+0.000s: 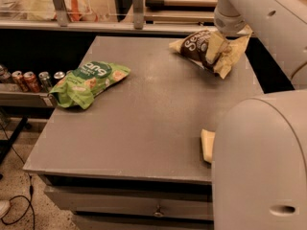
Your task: Move brown chip bag near green rice chip bag
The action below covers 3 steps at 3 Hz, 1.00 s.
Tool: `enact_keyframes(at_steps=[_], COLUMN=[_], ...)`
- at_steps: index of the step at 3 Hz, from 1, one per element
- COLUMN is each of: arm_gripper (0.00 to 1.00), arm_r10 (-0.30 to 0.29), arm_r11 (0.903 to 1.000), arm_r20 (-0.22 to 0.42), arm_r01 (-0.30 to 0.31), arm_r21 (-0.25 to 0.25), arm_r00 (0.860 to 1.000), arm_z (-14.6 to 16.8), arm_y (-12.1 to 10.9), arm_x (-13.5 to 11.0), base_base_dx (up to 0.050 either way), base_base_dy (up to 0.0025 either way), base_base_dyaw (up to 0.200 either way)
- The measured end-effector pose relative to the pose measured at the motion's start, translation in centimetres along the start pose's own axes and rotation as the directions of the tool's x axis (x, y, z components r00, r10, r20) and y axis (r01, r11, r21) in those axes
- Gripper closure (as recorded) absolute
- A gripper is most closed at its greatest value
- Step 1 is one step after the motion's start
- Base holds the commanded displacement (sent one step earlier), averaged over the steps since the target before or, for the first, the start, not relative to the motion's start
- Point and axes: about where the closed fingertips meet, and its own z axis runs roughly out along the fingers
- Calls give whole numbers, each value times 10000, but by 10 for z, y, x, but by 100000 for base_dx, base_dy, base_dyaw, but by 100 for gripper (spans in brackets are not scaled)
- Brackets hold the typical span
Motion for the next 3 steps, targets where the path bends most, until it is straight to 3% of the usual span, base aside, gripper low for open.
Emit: enact_keyframes(at_steps=[3], arm_gripper=[87], arm_r10=[13], arm_r11=[9952], arm_r20=[-109], arm_r01=[-24], arm_r21=[-974], arm_r00=[9999], arm_z=[22], arm_y=[15], arm_x=[10], base_base_dx=[0], base_base_dy=[0], base_base_dyaw=[0])
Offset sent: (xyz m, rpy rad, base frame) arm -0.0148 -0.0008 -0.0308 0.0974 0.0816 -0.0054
